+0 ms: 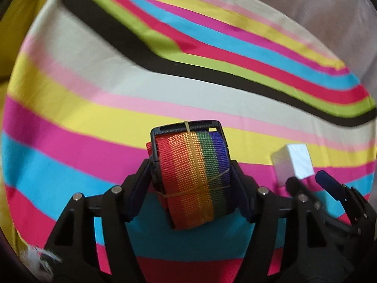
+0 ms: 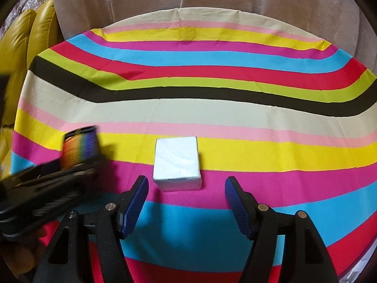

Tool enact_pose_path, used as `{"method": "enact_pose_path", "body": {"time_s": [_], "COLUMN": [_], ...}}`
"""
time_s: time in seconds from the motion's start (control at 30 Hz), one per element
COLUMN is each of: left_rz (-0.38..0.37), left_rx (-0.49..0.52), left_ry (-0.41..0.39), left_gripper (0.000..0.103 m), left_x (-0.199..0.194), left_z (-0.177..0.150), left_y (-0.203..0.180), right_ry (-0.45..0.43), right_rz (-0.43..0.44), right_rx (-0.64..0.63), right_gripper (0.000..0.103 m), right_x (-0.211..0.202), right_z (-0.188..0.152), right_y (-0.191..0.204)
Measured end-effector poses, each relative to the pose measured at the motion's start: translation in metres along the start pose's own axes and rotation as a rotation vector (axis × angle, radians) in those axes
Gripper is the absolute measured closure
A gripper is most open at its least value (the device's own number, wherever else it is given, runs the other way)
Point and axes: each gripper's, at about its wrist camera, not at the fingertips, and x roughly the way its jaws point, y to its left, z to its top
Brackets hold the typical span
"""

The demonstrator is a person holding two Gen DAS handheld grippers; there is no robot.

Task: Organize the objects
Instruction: 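Grasp the rainbow strap with the left gripper while the right grasps the white cube box, then carry the strap and cube over the storage box and open both grippers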

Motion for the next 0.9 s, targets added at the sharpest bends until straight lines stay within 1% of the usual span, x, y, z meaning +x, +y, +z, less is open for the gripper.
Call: {"method": "enact_pose_path", "body": {"time_s": [0.1, 0.23, 0.27, 0.3, 0.33, 0.37, 0.57, 0.9], "left_rz": [-0.001, 0.005, 0.007, 0.006, 0.005, 0.004, 0.0, -0.015], "left_rx": [-0.035, -0.024, -0.022, -0.021, -0.021, -0.021, -0.004, 0.054], "left_ry": [-0.047, -0.103, -0.113, -0.12, -0.125, -0.127, -0.124, -0.126], "left_gripper": [0.035, 0.035, 0.035, 0.035, 0.035, 0.035, 0.035, 0.035], "left_x": [-0.012, -0.023, -0.025, -0.026, -0.026, -0.026, -0.032, -0.047], "left_z": [-0.005, -0.01, -0.01, -0.01, -0.01, -0.011, -0.018, -0.038], "left_y": [0.01, 0.008, 0.007, 0.007, 0.006, 0.005, -0.004, -0.03], "right_ry": [-0.015, -0.002, 0.007, 0.016, 0.024, 0.029, -0.001, -0.016], "right_rz": [-0.008, -0.02, -0.024, -0.026, -0.026, -0.027, -0.021, -0.008], "right_rx": [-0.002, -0.02, -0.021, -0.022, -0.022, -0.027, -0.056, -0.03], "right_gripper": [0.035, 0.035, 0.036, 0.04, 0.052, 0.062, 0.062, 0.062], "right_x": [0.007, 0.021, 0.024, 0.027, 0.029, 0.029, 0.018, -0.016], "right_z": [0.007, 0.011, 0.011, 0.01, 0.01, 0.009, 0.003, -0.018], "right_y": [0.002, 0.005, 0.006, 0.006, 0.006, 0.007, 0.011, 0.0]}}
